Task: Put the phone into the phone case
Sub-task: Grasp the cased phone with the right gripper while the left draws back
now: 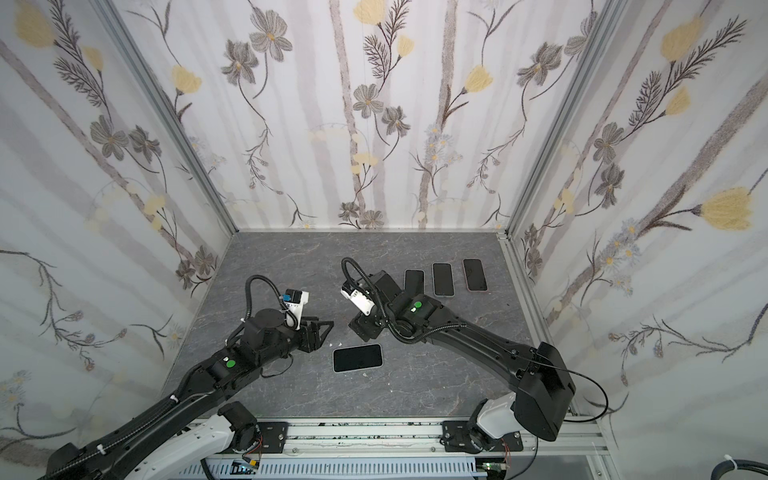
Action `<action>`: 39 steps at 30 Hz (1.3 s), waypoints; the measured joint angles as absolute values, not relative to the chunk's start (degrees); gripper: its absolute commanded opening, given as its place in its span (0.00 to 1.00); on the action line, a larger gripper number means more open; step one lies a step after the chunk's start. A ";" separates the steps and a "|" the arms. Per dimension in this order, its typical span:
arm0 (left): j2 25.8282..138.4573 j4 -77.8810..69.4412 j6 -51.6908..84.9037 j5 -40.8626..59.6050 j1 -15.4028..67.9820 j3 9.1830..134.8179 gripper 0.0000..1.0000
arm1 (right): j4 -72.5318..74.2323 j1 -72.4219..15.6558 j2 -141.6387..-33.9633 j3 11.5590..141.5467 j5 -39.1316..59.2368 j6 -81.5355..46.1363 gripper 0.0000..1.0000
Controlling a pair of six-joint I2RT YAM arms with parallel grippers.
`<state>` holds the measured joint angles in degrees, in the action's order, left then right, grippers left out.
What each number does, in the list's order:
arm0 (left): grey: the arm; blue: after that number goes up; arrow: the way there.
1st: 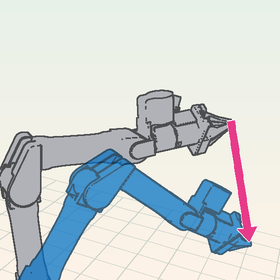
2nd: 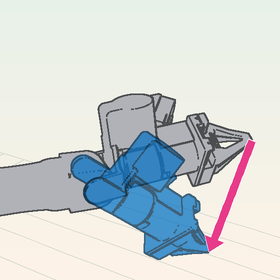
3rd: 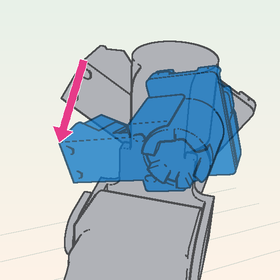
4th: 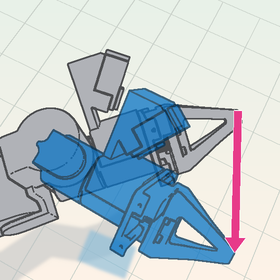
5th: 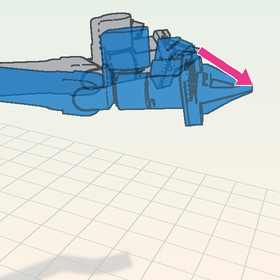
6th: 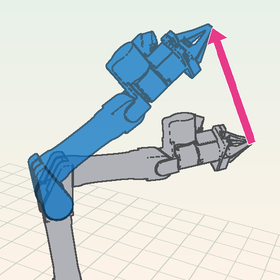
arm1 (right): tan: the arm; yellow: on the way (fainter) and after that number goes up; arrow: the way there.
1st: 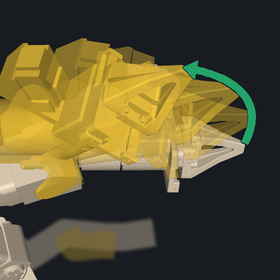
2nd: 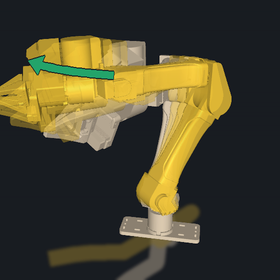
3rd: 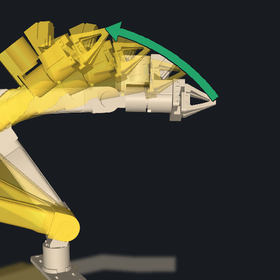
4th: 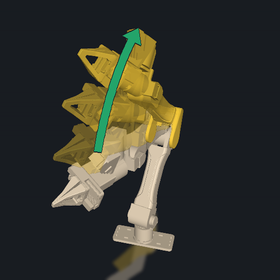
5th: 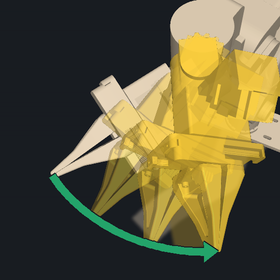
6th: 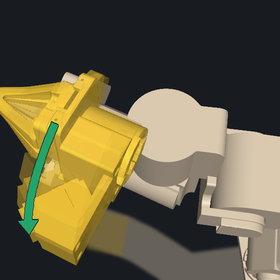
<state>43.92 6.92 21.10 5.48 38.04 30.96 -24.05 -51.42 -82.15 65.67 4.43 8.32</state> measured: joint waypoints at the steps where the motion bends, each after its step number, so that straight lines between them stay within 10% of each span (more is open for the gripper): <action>1: 41.67 6.85 19.44 4.89 38.04 30.72 0.88 | -23.07 -51.53 -81.71 64.29 5.10 11.27 1.00; 3: 37.85 6.15 16.10 4.19 38.04 29.98 1.00 | -21.71 -51.64 -80.99 61.80 6.98 16.97 1.00; 39: 25.39 18.26 -25.45 9.65 38.04 27.44 1.00 | -31.42 -54.26 -103.66 69.25 8.78 48.07 1.00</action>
<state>25.39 18.26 -25.45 9.65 38.04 27.44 -31.42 -54.26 -103.66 69.25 8.78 48.07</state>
